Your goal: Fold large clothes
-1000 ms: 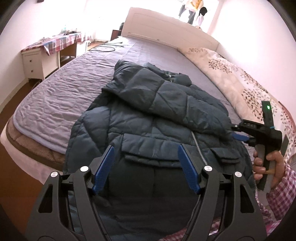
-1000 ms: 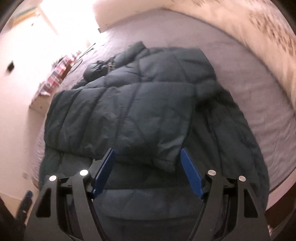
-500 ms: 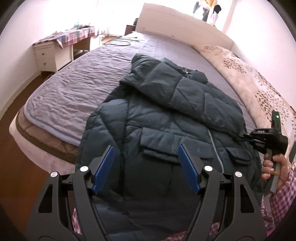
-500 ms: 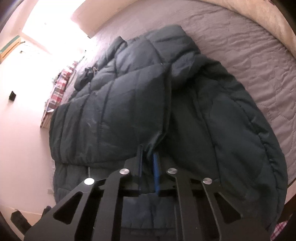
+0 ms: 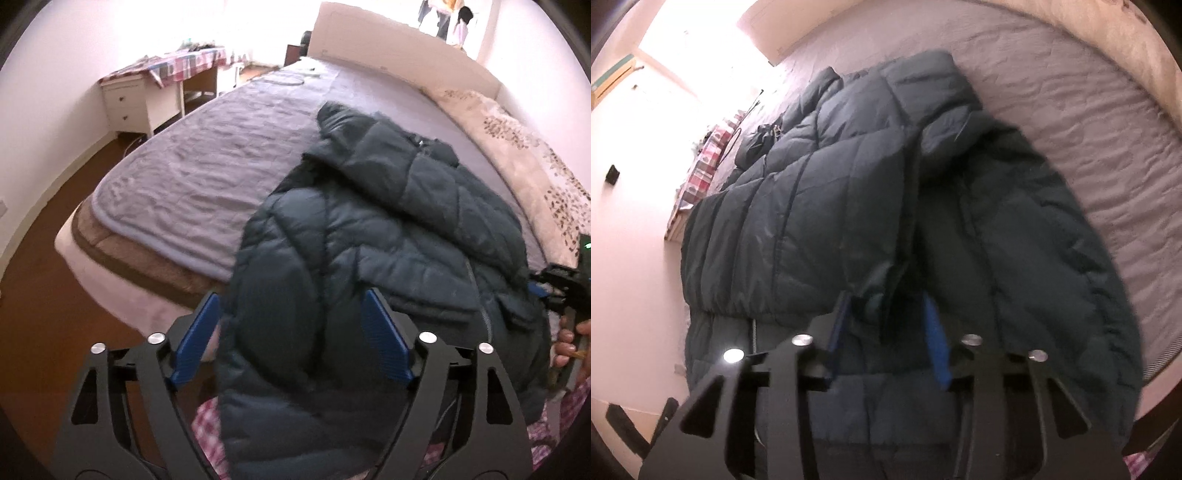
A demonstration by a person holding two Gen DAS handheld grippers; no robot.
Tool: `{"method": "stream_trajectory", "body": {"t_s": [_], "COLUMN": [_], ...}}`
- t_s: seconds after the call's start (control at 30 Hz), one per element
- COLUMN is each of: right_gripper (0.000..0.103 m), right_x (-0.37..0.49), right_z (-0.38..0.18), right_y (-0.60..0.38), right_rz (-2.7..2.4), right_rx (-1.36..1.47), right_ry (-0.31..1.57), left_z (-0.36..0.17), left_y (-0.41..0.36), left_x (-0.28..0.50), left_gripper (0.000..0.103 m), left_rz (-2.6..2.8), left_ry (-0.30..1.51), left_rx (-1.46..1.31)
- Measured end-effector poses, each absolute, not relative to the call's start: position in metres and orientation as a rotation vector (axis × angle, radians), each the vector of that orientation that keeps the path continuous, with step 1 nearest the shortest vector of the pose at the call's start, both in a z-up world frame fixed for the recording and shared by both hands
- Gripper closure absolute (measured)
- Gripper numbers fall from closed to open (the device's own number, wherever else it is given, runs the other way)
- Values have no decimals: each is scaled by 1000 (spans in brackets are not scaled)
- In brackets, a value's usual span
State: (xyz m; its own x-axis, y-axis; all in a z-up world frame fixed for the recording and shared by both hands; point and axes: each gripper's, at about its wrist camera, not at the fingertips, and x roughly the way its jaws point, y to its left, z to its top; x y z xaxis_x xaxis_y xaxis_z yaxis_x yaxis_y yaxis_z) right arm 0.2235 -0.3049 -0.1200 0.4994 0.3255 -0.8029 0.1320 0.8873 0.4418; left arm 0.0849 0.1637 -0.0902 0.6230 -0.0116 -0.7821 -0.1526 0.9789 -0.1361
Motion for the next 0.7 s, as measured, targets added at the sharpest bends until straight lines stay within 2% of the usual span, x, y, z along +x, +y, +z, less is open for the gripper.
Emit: {"method": "stream_trajectory", "body": {"t_s": [0.1,0.17,0.23,0.43,0.57,0.7], "right_gripper": [57,45,40,40,34,33], "right_x": [203,185,162,105,72,53], "right_z": [-107,-102,-98,-102,-112,-124], "right_y": [-312,-319,-327,-348,-360,-367], "right_rz": [149,150,141,82,57,38], "right_rx": [406,364,317,208,213,230], "right_ry": [1018,1003,986,1001,1053,1103], "left_z": [-98,-108,-117,-144,-148,-146], "left_y": [172,182,189,194,193,188], "left_x": [77,70,65,47,45,44], "left_gripper": [22,22,22,22,22,22], "left_rz": [102,105,104,60,54,49], "left_ry": [927,970,1008,1099,1105,1102], "left_rx": [-195,-224,-247,-317,-323,-308]}}
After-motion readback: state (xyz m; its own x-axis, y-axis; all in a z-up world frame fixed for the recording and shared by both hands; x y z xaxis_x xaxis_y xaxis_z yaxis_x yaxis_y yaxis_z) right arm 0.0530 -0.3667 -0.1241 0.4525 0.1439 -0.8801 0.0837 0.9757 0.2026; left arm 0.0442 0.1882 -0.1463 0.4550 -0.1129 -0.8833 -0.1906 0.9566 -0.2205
